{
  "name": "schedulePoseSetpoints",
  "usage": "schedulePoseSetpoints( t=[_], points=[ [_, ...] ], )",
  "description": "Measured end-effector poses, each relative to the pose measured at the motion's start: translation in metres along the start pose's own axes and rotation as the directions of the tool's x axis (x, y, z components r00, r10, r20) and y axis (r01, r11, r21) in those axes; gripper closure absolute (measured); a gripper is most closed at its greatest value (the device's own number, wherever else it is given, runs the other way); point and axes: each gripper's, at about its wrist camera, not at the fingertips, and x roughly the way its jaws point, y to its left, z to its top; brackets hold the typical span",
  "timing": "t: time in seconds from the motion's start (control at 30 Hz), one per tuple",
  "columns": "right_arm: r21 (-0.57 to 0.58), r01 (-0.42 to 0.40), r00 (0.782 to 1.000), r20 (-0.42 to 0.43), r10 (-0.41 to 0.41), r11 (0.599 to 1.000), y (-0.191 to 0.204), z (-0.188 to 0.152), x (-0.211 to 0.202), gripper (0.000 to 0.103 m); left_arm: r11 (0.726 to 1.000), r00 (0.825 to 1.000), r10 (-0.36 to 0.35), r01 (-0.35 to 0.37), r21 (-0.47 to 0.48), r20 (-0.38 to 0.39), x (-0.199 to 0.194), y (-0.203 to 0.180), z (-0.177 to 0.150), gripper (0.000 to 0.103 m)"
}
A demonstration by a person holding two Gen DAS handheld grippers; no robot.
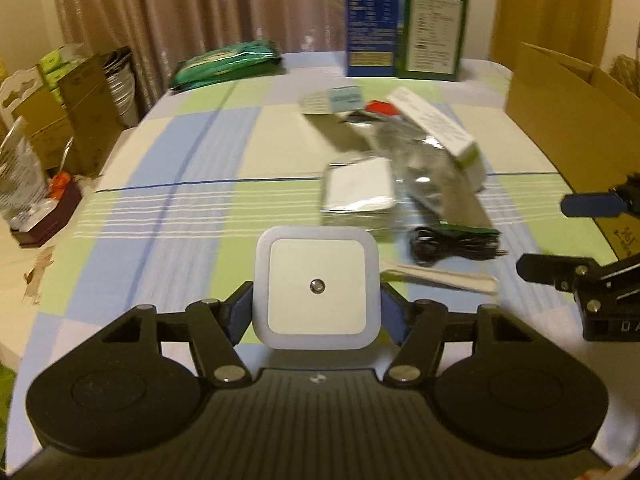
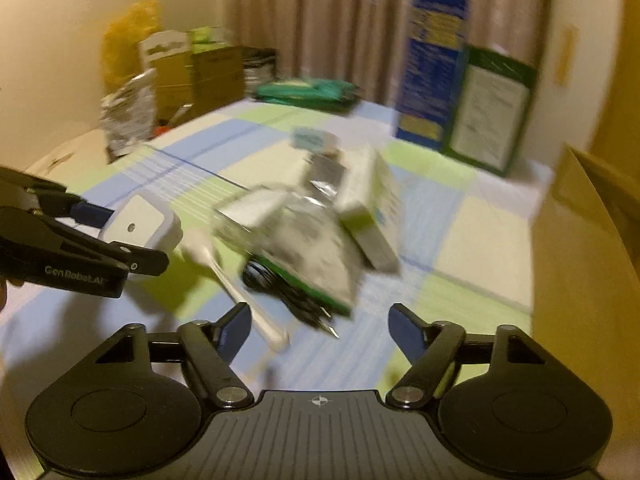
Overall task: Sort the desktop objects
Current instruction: 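Grasp the white night-light with the left gripper while the right gripper grasps the white spoon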
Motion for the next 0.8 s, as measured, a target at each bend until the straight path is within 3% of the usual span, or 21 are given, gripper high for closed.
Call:
schedulePoseSetpoints(
  t=[0.27,0.4,0.57,0.63,0.67,0.8],
  points=[
    [-0.25,-0.167,0.986,-0.069,0.155,0.954,0.047,0.019,0.041,0.058,0.997,1.0,-0.014,0.013,-0.07,-0.008,-0.002,0.022,-0.002,0.042],
    [-0.258,-0.208,0.976,-0.115,0.184,0.944,0.053,0.021,0.065,0.079,0.995,1.0,-0.012,0.011,-0.103,-0.01,-0.001,0.029,-0.002,0.042],
    [-0.283,-0.222,0.972,-0.146,0.186,0.933,0.056,0.02,0.085,0.082,0.994,1.0,-0.019,0.017,-0.109,-0.015,0.0,0.032,-0.004,0.042],
    [-0.282,-0.226,0.97,-0.151,0.189,0.933,0.057,0.019,0.087,0.089,0.994,0.999,-0.027,0.025,-0.11,-0.017,0.001,0.03,-0.004,0.042],
    [-0.273,-0.228,0.969,-0.155,0.191,0.935,0.056,0.019,0.087,0.097,0.993,0.999,-0.032,0.03,-0.112,-0.02,0.002,0.03,-0.004,0.042],
    [-0.217,-0.214,0.97,-0.162,0.181,0.952,0.05,0.014,0.074,0.1,0.994,0.998,-0.052,0.048,-0.102,-0.031,0.003,0.025,-0.006,0.042]
  ],
)
